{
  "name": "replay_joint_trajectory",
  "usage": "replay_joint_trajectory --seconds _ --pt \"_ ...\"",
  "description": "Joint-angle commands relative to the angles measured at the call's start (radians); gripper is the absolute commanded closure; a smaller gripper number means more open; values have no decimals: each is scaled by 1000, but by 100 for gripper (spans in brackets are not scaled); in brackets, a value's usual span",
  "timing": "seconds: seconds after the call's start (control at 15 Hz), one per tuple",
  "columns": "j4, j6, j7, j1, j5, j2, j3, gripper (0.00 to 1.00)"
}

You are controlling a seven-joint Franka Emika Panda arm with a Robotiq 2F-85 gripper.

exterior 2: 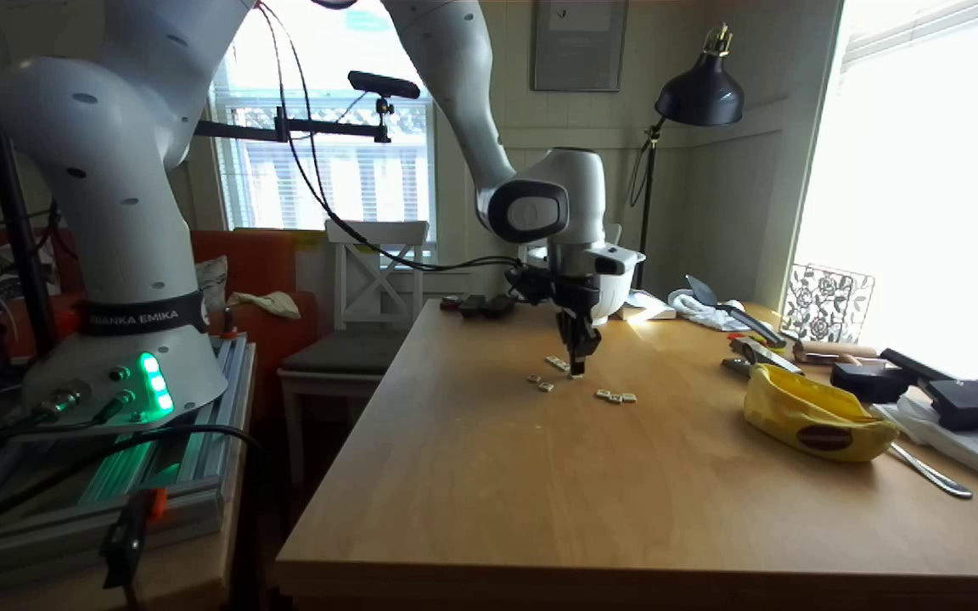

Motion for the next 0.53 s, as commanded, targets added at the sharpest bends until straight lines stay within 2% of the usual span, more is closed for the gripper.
replay_joint_trajectory --seconds 0.0,0.47 --pt "10 12 -24 -37 -7 30 38 100" --pt "4 8 -58 -71 -1 26 67 100"
